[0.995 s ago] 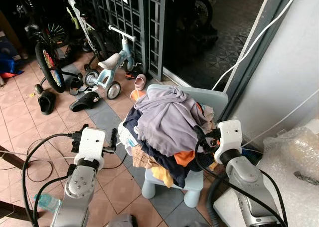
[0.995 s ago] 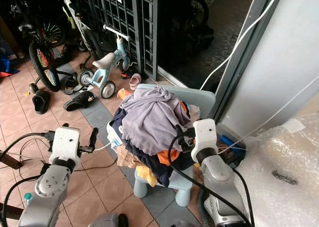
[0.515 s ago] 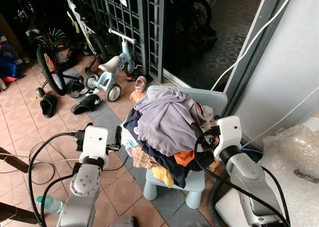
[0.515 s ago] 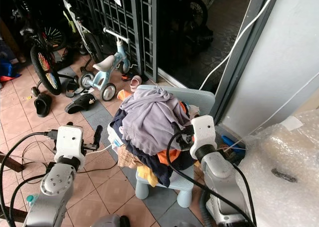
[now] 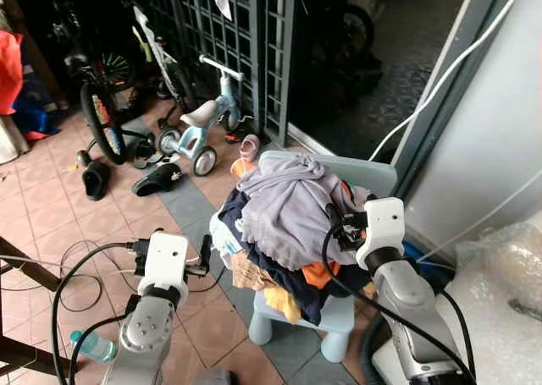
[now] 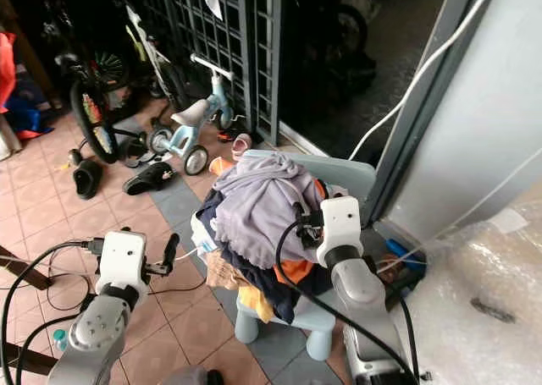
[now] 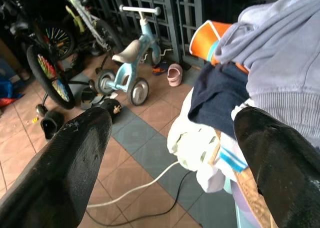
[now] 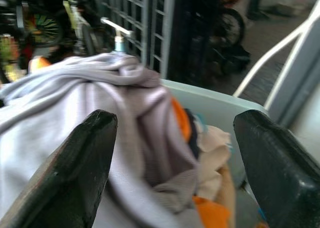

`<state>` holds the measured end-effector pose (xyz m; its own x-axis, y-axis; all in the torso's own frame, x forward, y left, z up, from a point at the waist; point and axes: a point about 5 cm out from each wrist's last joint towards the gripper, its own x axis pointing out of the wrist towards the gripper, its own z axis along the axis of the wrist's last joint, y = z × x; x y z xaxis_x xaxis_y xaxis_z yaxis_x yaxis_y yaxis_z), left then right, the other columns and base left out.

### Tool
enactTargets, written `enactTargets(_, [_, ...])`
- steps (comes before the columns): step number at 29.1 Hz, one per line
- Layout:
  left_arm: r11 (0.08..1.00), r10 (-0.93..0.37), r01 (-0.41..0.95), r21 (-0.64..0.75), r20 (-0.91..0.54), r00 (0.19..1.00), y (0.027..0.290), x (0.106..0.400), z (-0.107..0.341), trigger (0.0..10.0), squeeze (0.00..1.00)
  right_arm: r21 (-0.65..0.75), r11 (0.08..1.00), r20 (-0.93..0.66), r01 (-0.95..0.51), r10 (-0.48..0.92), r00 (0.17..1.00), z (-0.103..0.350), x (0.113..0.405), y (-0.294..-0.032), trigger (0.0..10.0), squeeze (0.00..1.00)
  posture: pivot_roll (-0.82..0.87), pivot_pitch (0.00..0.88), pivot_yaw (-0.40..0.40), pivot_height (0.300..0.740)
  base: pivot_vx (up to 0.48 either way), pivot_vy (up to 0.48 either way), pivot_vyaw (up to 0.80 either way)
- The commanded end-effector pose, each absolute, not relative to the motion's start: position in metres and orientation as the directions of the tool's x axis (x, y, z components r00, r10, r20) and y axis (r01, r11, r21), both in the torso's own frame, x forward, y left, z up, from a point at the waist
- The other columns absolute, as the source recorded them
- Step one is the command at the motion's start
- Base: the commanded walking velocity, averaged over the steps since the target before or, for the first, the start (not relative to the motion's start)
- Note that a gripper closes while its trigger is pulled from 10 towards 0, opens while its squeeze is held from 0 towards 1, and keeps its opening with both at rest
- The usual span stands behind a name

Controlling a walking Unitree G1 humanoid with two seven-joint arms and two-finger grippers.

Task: Clothes washing

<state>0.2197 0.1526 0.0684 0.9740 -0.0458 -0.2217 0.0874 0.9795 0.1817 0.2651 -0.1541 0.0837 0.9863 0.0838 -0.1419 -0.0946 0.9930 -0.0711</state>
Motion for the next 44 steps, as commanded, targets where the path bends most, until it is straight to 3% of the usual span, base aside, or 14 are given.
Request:
enactTargets(1, [0.979,-0.044,0.086,0.186,-0.223,0.974,0.154,0.224,0.069,10.0,0.0,-0.054,0.996,-0.155,-0.071,0.062,0.986,0.085,0.271,-0.158,10.0,0.0,-0.04,0.0,0.04,0.74,0.255,0.0,0.0])
enactTargets(7, [0.984,-0.056,0.086,0.158,-0.185,0.981,0.145,0.236,0.078,10.0,0.0,-0.022,0.99,-0.225,-0.142,0.134,0.965,0.077,0.285,-0.159,10.0,0.0,-0.04,0.0,0.017,0.74,0.179,0.0,0.0])
enactTargets(12, [0.985,-0.045,0.071,0.158,-0.166,0.985,0.143,0.239,0.084,10.0,0.0,0.082,0.948,-0.234,-0.306,0.317,0.919,0.08,0.299,-0.135,10.0,0.0,-0.01,0.0,0.017,0.74,0.0,0.0,0.0])
enactTargets(19, [0.985,-0.019,0.044,0.164,-0.15,0.988,0.147,0.242,0.09,10.0,0.0,0.024,0.846,-0.233,-0.533,0.524,0.819,0.09,0.302,-0.115,10.0,0.0,0.0,0.0,0.009,0.74,0.0,0.0,0.19])
enactTargets(24, [0.987,-0.004,0.029,0.16,-0.154,0.988,0.147,0.242,0.092,10.0,0.0,-0.059,0.842,-0.347,-0.536,0.486,0.802,0.074,0.302,-0.116,10.0,0.0,0.0,0.0,0.007,0.74,0.0,0.0,0.64])
enactTargets(29, [0.987,0.012,0.011,0.158,-0.144,0.99,0.148,0.242,0.095,10.0,0.0,-0.208,0.864,-0.428,-0.458,0.34,0.837,0.056,0.303,-0.128,10.0,0.0,0.0,0.005,0.014,0.74,0.0,0.0,0.0])
enactTargets(30, [0.987,0.01,0.014,0.159,-0.148,0.989,0.149,0.241,0.095,10.0,0.0,-0.189,0.885,-0.436,-0.425,0.313,0.844,0.053,0.303,-0.128,4.2,0.0,0.0,0.012,0.021,0.74,0.0,0.0,0.0])
enactTargets(31, [0.987,0.008,0.016,0.159,-0.15,0.989,0.149,0.241,0.095,10.0,0.0,-0.192,0.89,-0.442,-0.414,0.299,0.846,0.052,0.303,-0.129,4.2,0.0,0.0,0.012,0.021,0.74,0.0,0.0,0.0])
enactTargets(32, [0.987,0.005,0.02,0.161,-0.155,0.988,0.15,0.241,0.094,10.0,0.0,-0.194,0.903,-0.442,-0.384,0.27,0.856,0.051,0.304,-0.13,0.0,0.0,0.0,0.012,0.024,0.74,0.0,0.0,0.0])
enactTargets(44, [0.986,-0.007,0.033,0.161,-0.16,0.987,0.149,0.248,0.095,10.0,0.0,-0.147,0.921,-0.426,-0.36,0.27,0.864,0.049,0.307,-0.116,0.0,0.0,-0.03,0.009,0.057,0.74,0.0,0.0,0.0])
